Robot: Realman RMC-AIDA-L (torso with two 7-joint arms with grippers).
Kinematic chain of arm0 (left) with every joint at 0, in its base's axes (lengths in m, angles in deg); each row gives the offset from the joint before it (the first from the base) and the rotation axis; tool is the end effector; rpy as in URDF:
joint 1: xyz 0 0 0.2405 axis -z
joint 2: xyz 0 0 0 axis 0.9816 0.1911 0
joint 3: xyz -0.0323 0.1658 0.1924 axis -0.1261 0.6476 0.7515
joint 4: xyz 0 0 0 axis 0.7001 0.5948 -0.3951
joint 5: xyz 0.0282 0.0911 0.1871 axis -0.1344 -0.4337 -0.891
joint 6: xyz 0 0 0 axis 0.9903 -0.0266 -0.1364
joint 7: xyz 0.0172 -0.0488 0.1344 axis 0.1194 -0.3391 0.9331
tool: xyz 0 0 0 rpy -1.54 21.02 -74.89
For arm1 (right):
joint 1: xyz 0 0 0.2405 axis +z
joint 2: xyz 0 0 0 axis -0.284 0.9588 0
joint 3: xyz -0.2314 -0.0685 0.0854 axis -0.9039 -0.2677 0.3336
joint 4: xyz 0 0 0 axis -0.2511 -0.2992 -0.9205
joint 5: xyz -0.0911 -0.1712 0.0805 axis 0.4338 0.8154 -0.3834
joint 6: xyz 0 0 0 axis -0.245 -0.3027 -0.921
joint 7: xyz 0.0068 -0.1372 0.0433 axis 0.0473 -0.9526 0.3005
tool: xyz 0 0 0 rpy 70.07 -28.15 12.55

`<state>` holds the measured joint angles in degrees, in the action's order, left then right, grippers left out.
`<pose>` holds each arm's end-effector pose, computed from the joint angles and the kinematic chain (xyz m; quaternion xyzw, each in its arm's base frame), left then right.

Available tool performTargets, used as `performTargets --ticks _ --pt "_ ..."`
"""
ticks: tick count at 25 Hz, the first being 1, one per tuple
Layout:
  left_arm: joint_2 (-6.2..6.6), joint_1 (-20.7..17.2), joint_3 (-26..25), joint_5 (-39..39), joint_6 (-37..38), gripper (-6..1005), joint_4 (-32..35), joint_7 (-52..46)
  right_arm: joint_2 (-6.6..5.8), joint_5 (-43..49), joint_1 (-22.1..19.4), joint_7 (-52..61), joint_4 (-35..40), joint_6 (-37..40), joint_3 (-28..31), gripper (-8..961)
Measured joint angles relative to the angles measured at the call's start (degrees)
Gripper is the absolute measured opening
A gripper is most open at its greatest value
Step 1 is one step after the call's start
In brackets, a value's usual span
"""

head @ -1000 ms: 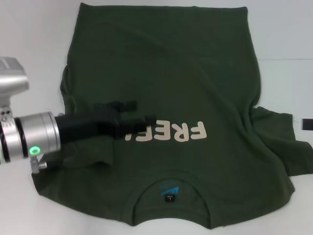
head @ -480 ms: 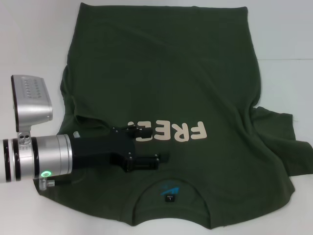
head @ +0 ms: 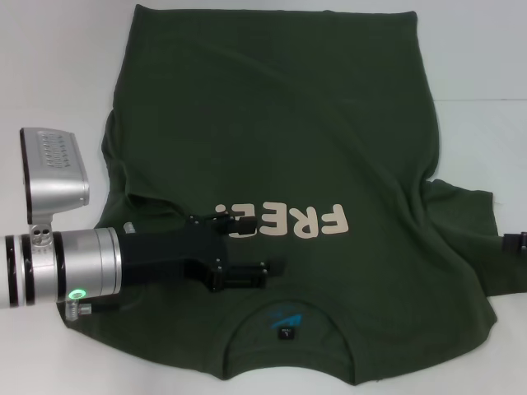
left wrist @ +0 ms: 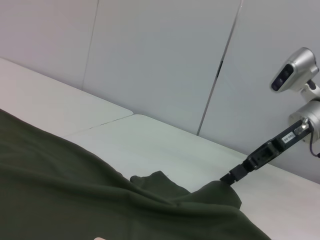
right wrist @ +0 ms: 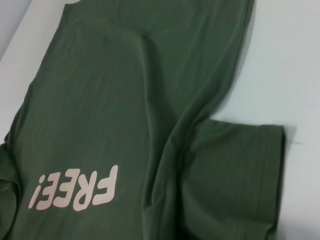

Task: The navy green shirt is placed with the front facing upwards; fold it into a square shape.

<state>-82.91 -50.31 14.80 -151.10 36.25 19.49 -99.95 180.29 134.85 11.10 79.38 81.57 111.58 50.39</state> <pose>-0.2331 0.3271 -0.0462 -0.9384 -0.2169 -0.2445 0.1118 0.3623 0.3264 0.0850 -0.7520 0.6064 0.1458 0.2134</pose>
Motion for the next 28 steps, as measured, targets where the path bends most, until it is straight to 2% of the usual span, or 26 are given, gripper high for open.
performTargets --ticks 11,21,24,28 --pt "0.15 -0.05 -0.34 -0.06 -0.53 862 0.04 0.19 1.96 -0.28 1.39 -0.1 -1.91 -3.75 -0.08 824" --pt "0.18 -0.58 -0.45 -0.09 -0.91 862 0.32 0.19 2.88 -0.67 1.83 -1.48 -2.67 -5.26 0.35 592" --pt "0.17 -0.63 -0.45 -0.09 -1.15 862 0.2 0.19 3.01 -1.27 1.41 -1.49 -2.69 -5.38 0.46 344" --pt "0.17 -0.63 -0.45 -0.09 -1.2 861 0.16 0.19 3.04 -2.44 0.77 -1.79 -2.69 -5.39 0.54 177"
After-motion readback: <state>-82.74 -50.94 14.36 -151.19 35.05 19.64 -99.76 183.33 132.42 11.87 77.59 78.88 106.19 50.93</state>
